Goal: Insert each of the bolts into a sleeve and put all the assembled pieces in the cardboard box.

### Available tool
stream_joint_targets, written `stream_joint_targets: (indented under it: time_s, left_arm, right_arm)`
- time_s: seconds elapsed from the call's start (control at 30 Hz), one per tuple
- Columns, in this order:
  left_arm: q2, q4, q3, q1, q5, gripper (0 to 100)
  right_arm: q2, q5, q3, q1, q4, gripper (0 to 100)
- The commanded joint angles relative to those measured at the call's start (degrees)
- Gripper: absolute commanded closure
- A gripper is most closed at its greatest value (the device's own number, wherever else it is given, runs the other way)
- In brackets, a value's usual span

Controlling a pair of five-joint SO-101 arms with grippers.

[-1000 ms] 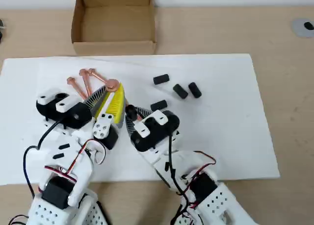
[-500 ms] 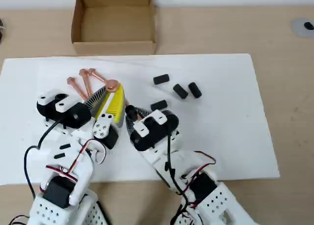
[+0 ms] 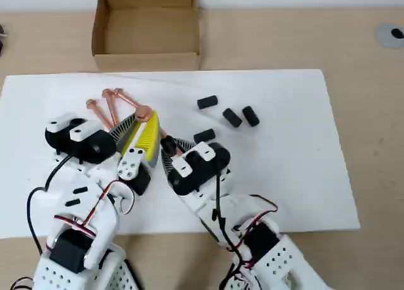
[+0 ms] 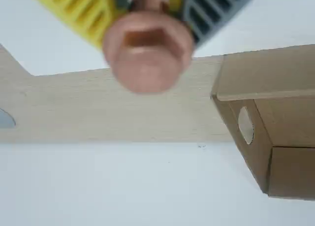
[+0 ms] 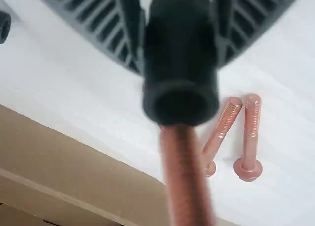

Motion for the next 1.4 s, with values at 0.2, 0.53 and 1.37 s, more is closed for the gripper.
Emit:
stream_joint_targets:
  time_s: [0.2,0.53,1.37]
  left_arm:
    - [-0.1,2.2,-4.4,4.0,3.2,99]
    - [-0.1,2.2,-3.8,4.4,3.2,99]
    - [-0.2,3.9,10.1,8.4,-1.4,96]
  right_arm:
    - [-0.4,-0.1,-0.1,-0.8,-1.1,98.8]
    - [-0.4,-0.1,-0.1,-0.8,-1.1,98.8]
    - [-0.4,-0.1,-0.1,-0.8,-1.1,98.8]
